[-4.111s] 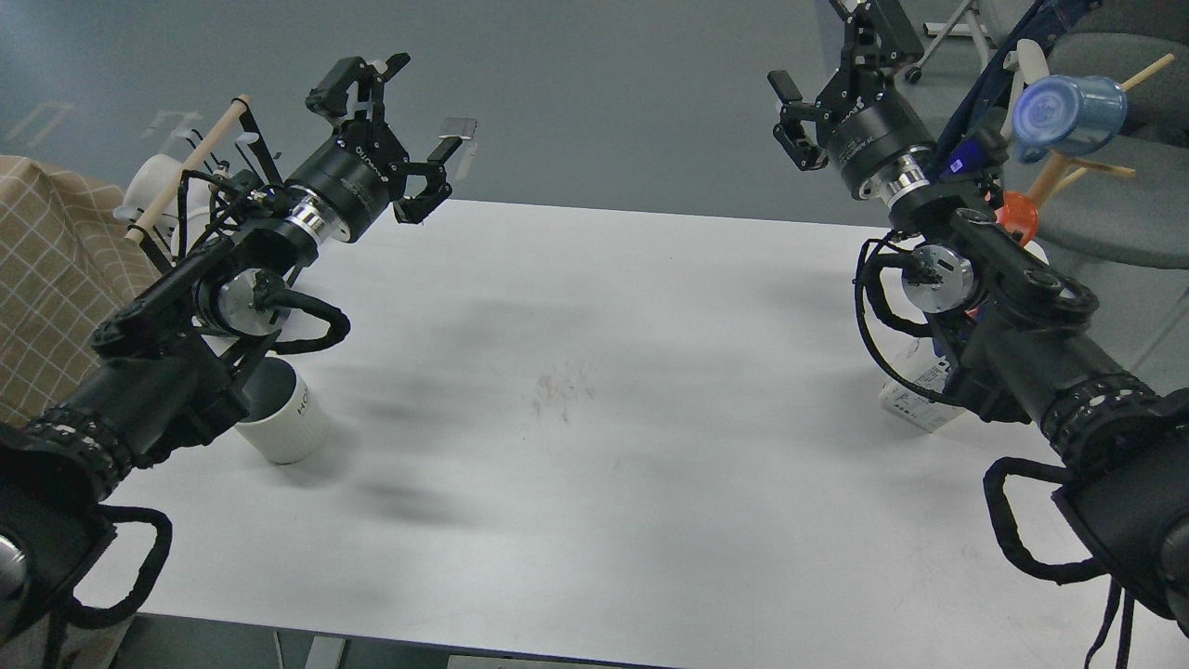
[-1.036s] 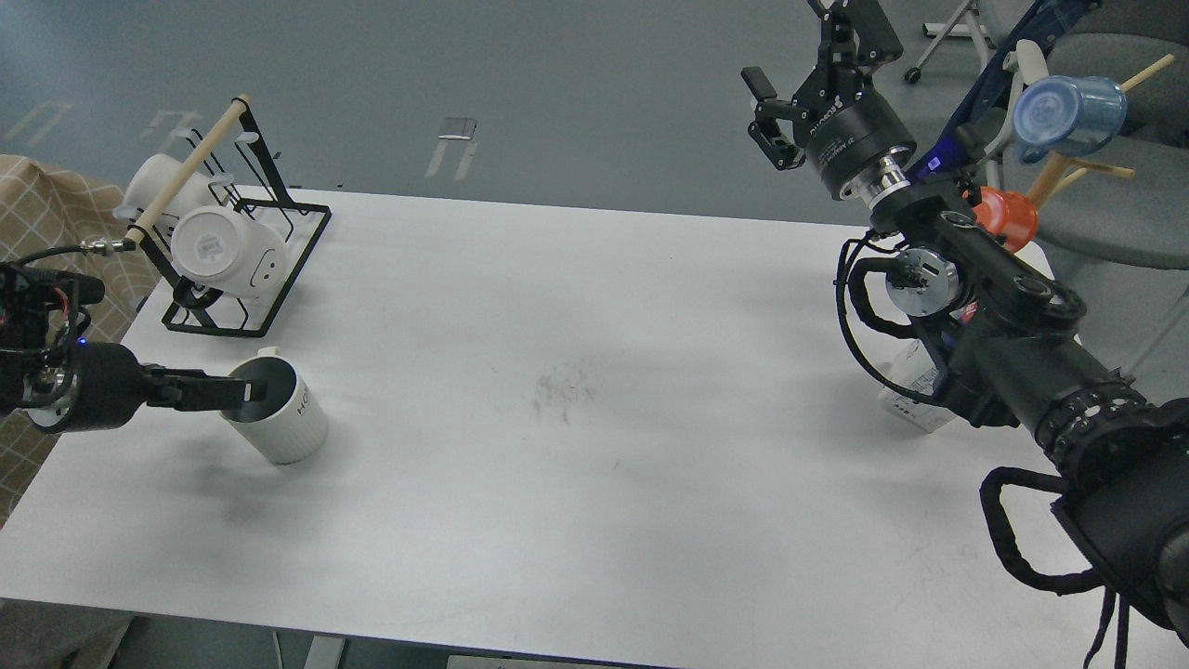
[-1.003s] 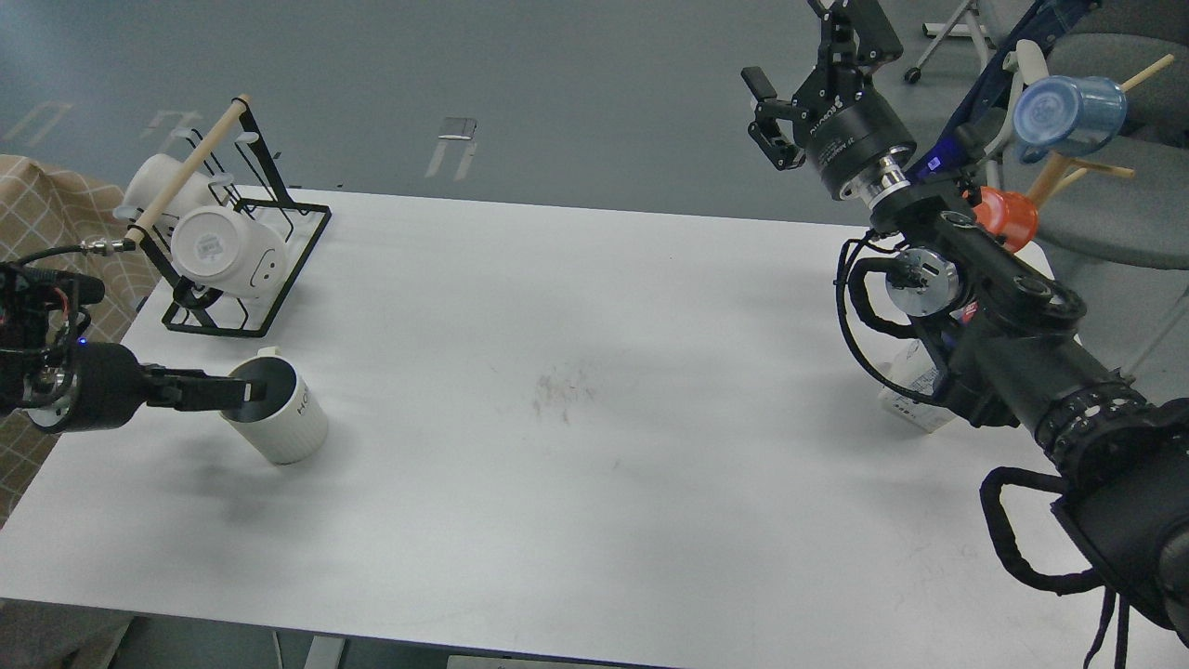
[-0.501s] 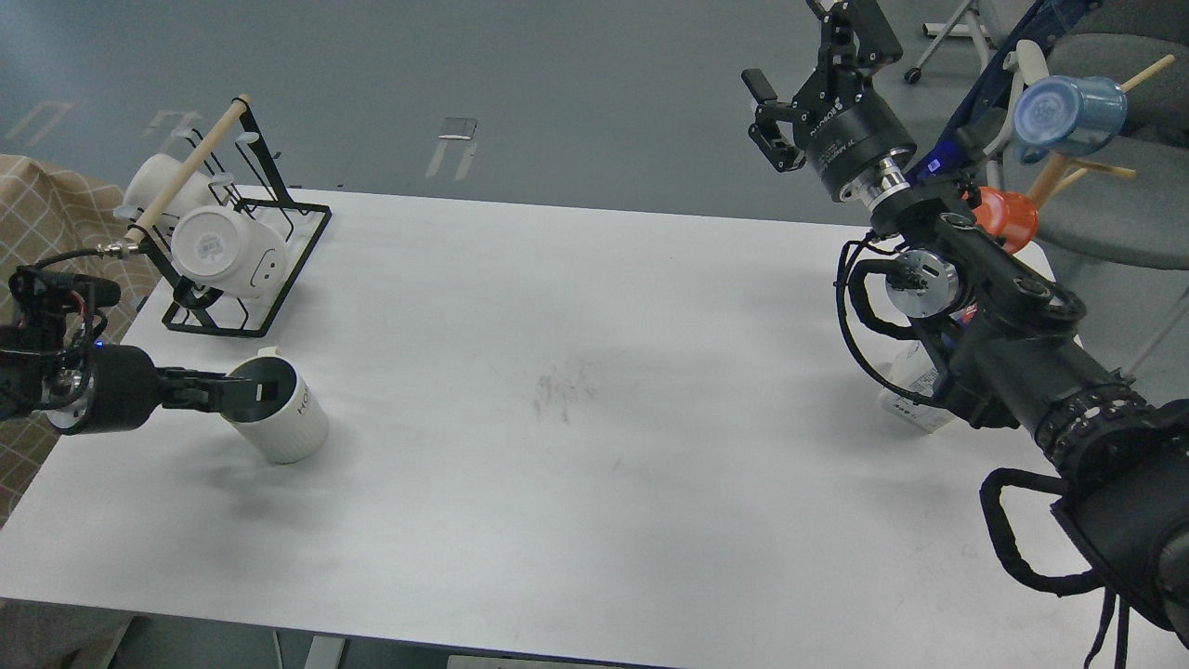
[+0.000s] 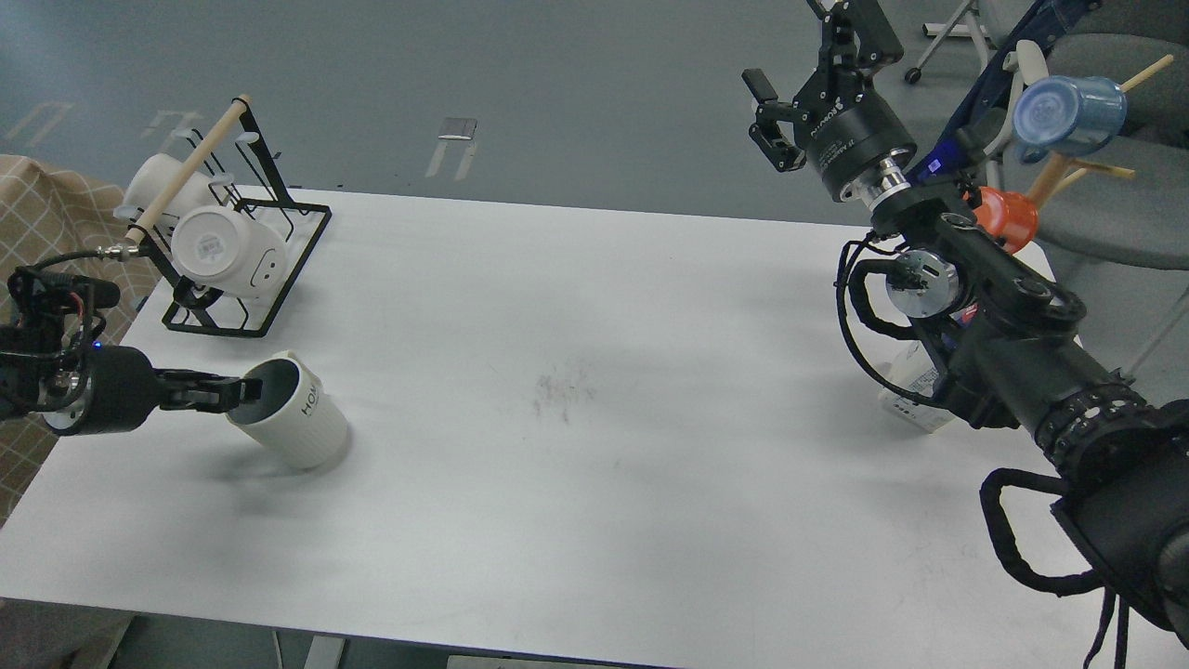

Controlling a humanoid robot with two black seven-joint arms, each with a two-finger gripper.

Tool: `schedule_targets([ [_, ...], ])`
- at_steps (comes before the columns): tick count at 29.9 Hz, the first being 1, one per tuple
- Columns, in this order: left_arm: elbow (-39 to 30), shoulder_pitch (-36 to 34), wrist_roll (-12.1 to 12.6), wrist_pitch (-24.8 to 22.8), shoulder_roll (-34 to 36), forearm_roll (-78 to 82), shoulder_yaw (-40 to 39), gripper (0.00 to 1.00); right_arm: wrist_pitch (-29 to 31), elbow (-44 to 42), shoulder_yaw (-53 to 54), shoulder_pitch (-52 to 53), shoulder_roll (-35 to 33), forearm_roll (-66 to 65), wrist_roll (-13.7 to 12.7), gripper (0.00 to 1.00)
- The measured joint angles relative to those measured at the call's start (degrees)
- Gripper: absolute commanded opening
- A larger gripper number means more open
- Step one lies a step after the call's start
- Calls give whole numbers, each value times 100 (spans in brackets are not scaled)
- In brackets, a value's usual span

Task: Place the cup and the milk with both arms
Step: 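Grasp the white cup's rim with the left gripper, then lift the cup with the left gripper and set it upright mid-table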

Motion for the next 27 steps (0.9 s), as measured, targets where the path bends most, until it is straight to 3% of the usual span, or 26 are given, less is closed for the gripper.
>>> schedule_targets([
  [8, -647, -244, 1, -1, 286, -6, -52, 0, -9, -2, 0, 0, 0, 0, 0, 100],
  [16, -1668, -1533, 81, 0, 251, -10, -52, 0, -86, -24, 7, 97, -60, 0, 0, 100],
  [24, -1531, -2121, 698, 0, -1194, 188, 129, 0, -501, -71, 9, 473, -55, 0, 0, 100],
  [27, -1256, -2197, 797, -1, -1705, 460, 348, 0, -641, -90, 9, 690, -40, 0, 0, 100],
])
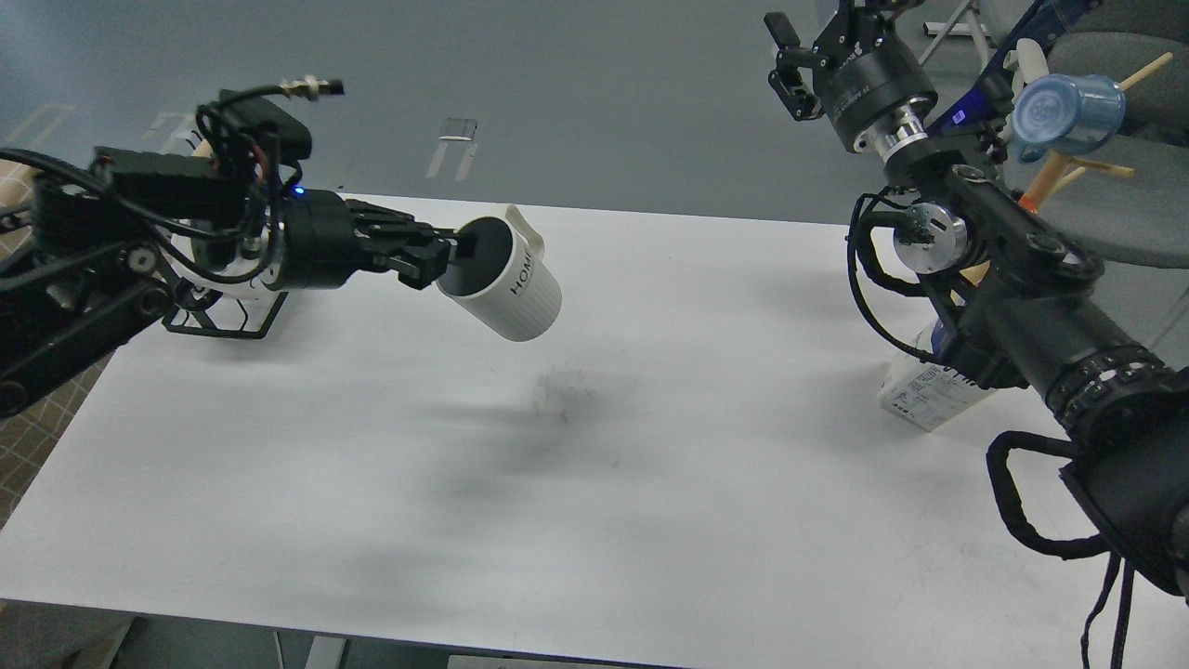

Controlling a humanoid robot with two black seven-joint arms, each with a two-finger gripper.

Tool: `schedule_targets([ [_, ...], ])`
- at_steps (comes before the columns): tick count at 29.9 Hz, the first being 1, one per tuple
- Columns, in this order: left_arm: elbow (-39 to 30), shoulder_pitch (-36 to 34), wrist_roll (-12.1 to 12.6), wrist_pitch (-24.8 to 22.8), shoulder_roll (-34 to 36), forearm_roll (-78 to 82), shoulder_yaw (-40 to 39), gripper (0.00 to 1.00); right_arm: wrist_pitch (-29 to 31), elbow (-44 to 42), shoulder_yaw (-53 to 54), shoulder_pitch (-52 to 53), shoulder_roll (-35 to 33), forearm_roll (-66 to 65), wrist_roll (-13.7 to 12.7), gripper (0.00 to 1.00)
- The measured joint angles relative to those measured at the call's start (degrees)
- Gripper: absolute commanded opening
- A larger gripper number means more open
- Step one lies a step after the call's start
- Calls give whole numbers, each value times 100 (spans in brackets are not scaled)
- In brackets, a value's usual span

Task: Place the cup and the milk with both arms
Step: 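Lift the cup with the left gripper and set it upright mid-table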

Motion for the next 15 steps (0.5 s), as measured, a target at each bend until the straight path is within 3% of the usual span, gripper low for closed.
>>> schedule_targets([
  [7, 1152, -363, 40, 0, -1070, 558, 709, 0, -51, -136, -8, 323, 38, 0, 0, 100],
  [15, 1818, -851, 35, 0, -1720, 587, 1661, 0, -50, -147, -18, 314, 40, 0, 0, 100],
])
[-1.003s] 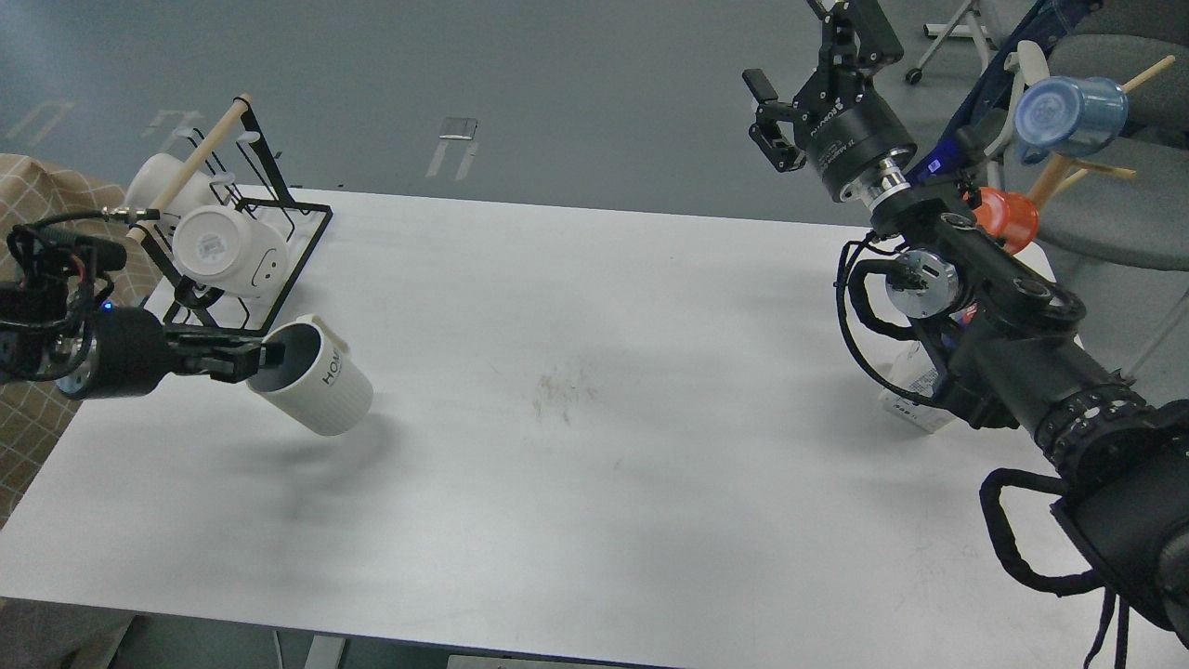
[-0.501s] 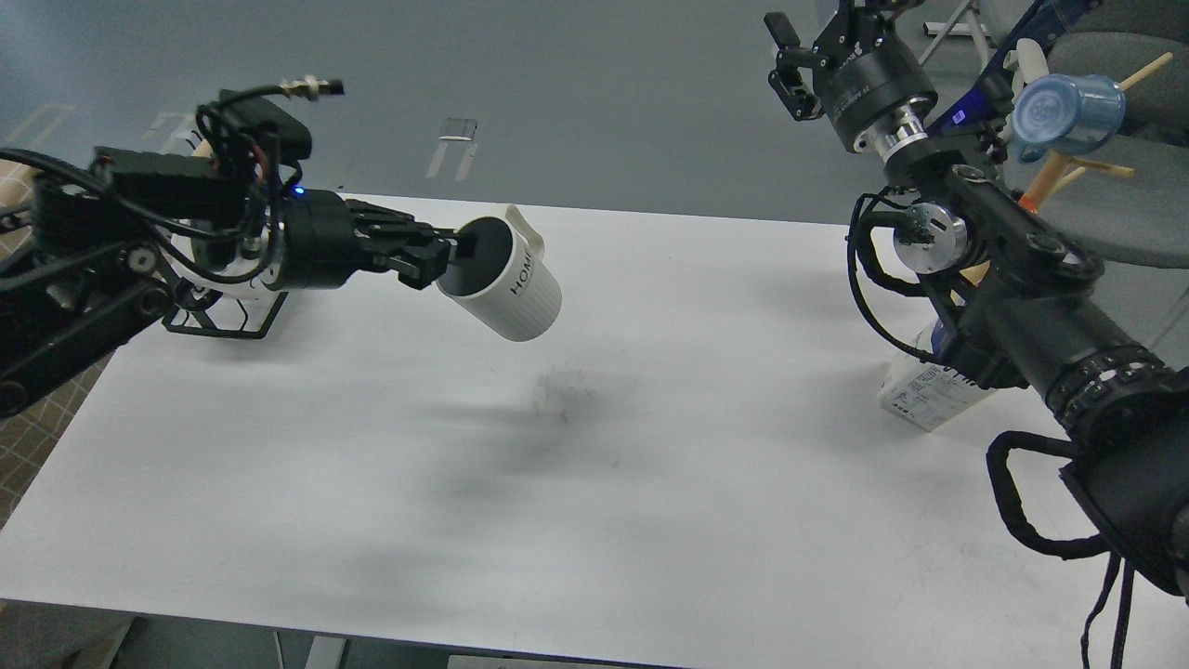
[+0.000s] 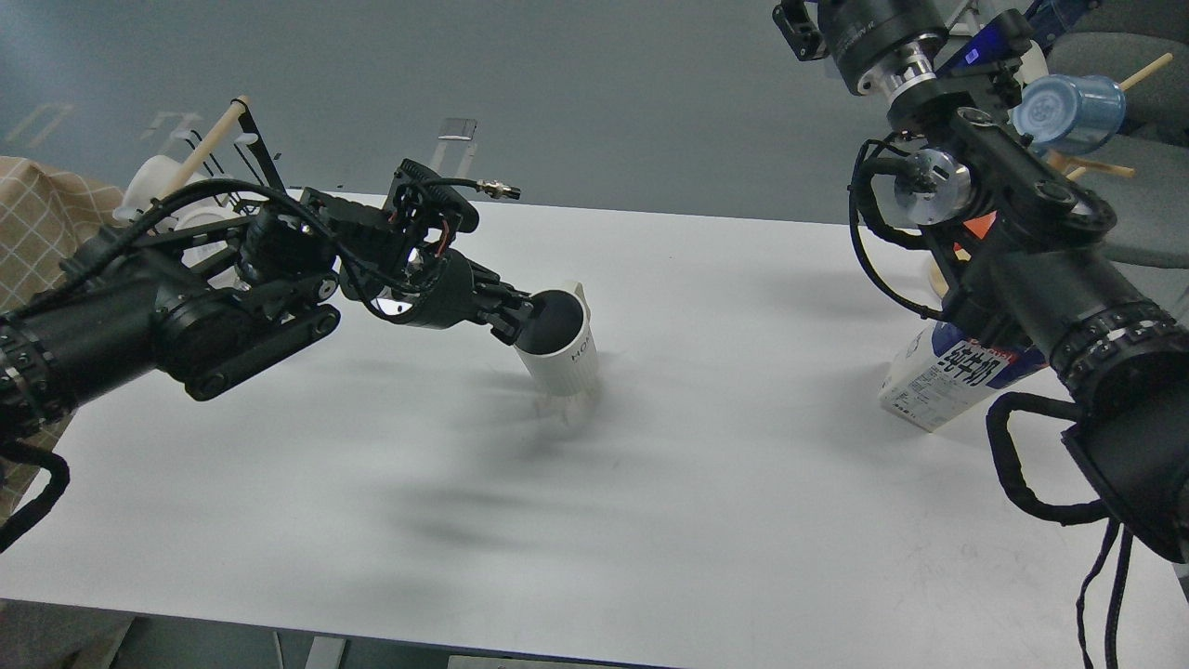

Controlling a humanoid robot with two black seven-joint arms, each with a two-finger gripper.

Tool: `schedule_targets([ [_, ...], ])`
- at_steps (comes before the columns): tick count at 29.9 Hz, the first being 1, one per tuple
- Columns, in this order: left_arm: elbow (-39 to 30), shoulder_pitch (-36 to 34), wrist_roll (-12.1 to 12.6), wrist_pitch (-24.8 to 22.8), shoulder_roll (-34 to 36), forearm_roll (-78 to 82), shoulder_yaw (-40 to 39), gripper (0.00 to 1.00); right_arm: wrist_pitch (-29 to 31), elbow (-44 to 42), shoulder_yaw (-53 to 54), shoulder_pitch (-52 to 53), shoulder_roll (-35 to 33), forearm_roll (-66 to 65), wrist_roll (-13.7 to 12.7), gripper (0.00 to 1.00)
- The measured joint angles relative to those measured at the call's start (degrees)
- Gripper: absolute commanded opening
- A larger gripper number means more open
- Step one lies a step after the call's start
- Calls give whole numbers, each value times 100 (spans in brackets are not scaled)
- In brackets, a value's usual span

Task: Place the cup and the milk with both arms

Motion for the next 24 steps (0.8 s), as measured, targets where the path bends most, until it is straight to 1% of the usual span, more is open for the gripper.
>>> schedule_targets([
  [7, 415, -50, -3, 1, -274, -1, 289, 0, -3, 0, -1, -39, 0, 0, 0, 100],
  [13, 520, -64, -3, 4, -317, -5, 327, 0, 5, 0, -5, -67, 0, 0, 0, 100],
  [14, 520, -64, -3, 4, -317, -19, 329, 7, 7, 0, -7, -73, 0, 0, 0, 100],
  [15, 521, -64, -3, 4, -317, -36, 329, 26, 11, 0, -8, -82, 0, 0, 0, 100],
  [16, 521, -64, -3, 3, -318, -53, 329, 26, 11, 1, -9, -89, 0, 0, 0, 100],
  [17, 522, -65, -2, 3, -319, -64, 330, 40, 11, 2, -9, -93, 0, 0, 0, 100],
  [19, 522, -76, -1, -1, -323, -77, 330, 72, 13, 7, -9, -98, 0, 0, 0, 100],
  [22, 472, -141, -31, -5, -327, -99, 326, 80, 14, 9, -10, -118, 0, 0, 0, 100],
  [23, 456, -166, -38, -5, -327, -113, 318, 88, 14, 9, -10, -126, 0, 0, 0, 100],
  [24, 446, -177, -41, -5, -323, -126, 315, 93, 14, 9, -10, -135, 0, 0, 0, 100],
])
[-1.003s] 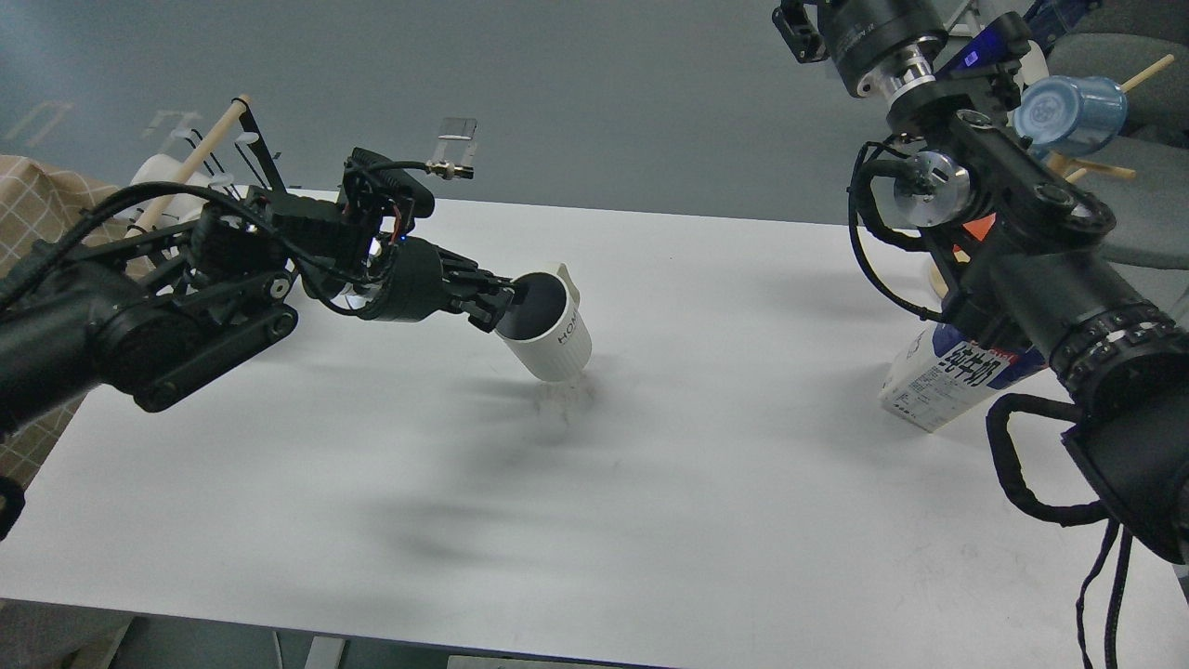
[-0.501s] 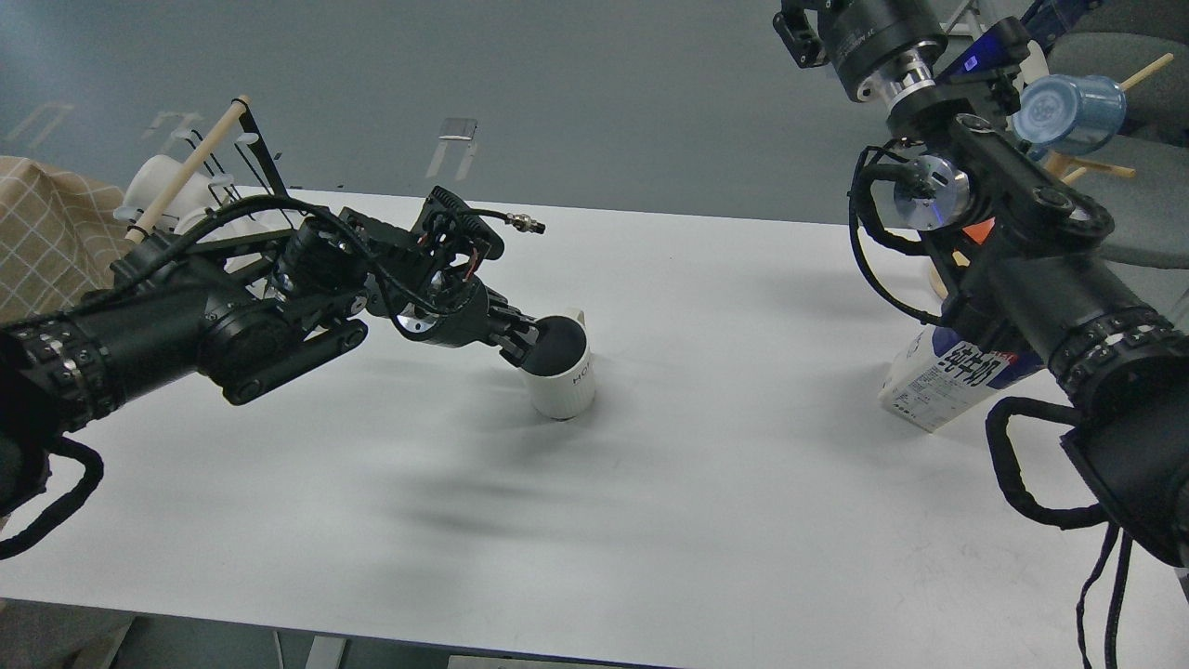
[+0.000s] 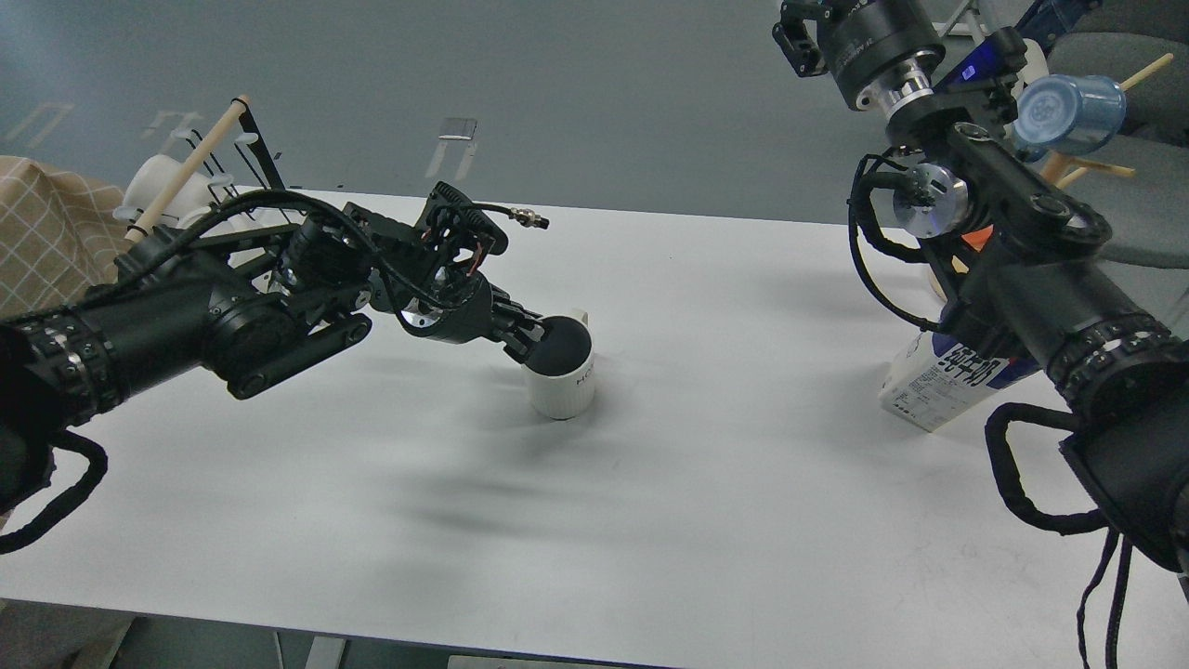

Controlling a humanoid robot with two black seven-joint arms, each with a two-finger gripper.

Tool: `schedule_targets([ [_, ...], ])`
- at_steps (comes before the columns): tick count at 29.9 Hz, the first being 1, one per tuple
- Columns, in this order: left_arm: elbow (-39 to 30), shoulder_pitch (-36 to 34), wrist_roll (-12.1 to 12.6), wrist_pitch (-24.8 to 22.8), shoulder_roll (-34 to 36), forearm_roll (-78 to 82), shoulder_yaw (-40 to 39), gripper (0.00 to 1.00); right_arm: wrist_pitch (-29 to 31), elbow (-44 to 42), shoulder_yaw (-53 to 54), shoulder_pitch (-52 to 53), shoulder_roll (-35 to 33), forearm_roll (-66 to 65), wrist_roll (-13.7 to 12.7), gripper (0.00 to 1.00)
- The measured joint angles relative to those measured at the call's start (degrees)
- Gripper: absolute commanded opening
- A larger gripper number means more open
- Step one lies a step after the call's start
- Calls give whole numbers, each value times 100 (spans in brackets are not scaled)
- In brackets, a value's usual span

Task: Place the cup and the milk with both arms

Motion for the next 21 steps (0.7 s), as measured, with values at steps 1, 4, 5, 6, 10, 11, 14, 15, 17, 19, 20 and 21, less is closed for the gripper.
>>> schedule_targets([
  [1, -6, -7, -1, 0, 9, -29, -2, 94, 0, 0, 0, -8, 0, 0, 0, 100],
  [4, -52, -120, -2, 1, 36, -203, -10, 97, 2, 0, -4, -28, 0, 0, 0, 100],
  [5, -103, -184, -3, 2, 52, -271, -10, 97, 5, 1, -4, -32, 0, 0, 0, 100],
  [6, -151, -238, -4, 4, 69, -323, -10, 97, 8, 3, -5, -36, 0, 0, 0, 100],
  [10, -378, -469, -11, 5, 268, -572, -50, 97, 18, 27, -5, -50, 0, 0, 0, 100],
  [11, -475, -559, -11, 5, 365, -721, -61, 97, 24, 40, -5, -51, 0, 0, 0, 100],
  [14, -729, -902, 4, 5, 701, -1398, -90, 97, 45, 118, -23, -51, -71, -7, 0, 100],
  [15, -779, -1027, 17, 5, 831, -1740, -106, 97, 45, 168, -62, -51, -154, -30, 0, 100],
  [17, -811, -1250, 58, 6, 1089, -2598, -225, 97, 44, 427, -318, -41, -488, -104, 0, 100],
  [19, -762, -1388, 144, 7, 1299, -3496, -425, 97, 31, 832, -729, -18, -917, -189, 0, 100],
  [20, -704, -1422, 200, 7, 1386, -3897, -547, 98, 19, 1043, -930, -5, -1133, -232, 0, 100],
  [21, -613, -1436, 278, 6, 1457, -4312, -705, 98, 5, 1283, -1124, 5, -1377, -295, 0, 100],
])
